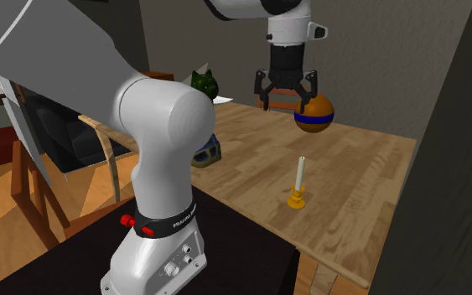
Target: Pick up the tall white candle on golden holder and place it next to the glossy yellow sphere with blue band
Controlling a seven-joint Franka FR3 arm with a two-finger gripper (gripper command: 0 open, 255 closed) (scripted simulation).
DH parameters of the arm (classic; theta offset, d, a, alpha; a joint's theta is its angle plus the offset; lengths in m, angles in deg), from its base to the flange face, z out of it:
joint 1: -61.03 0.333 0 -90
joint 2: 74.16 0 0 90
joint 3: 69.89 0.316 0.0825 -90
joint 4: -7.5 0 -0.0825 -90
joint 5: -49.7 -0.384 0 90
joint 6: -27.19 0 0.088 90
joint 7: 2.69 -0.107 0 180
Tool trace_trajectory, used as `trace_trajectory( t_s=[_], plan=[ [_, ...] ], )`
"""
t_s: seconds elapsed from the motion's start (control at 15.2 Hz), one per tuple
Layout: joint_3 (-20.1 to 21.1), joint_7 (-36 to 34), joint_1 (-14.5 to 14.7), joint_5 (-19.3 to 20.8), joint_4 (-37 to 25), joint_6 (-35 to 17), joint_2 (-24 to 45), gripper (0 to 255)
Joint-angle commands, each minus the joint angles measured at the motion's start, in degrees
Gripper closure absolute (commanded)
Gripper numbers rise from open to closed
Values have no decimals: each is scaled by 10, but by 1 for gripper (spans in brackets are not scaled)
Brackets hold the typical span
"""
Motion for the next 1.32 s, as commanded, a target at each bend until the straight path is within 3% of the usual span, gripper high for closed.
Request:
trace_trajectory(
  t_s=[0.0,0.46,0.99,1.25],
  plan=[
    [-27,26,-13,18,22,-33,8,0],
    [-141,123,-43,72,64,-177,101,0],
    [-174,131,-19,70,82,-274,180,0],
    [-174,132,-20,70,82,-274,180,0]
  ],
)
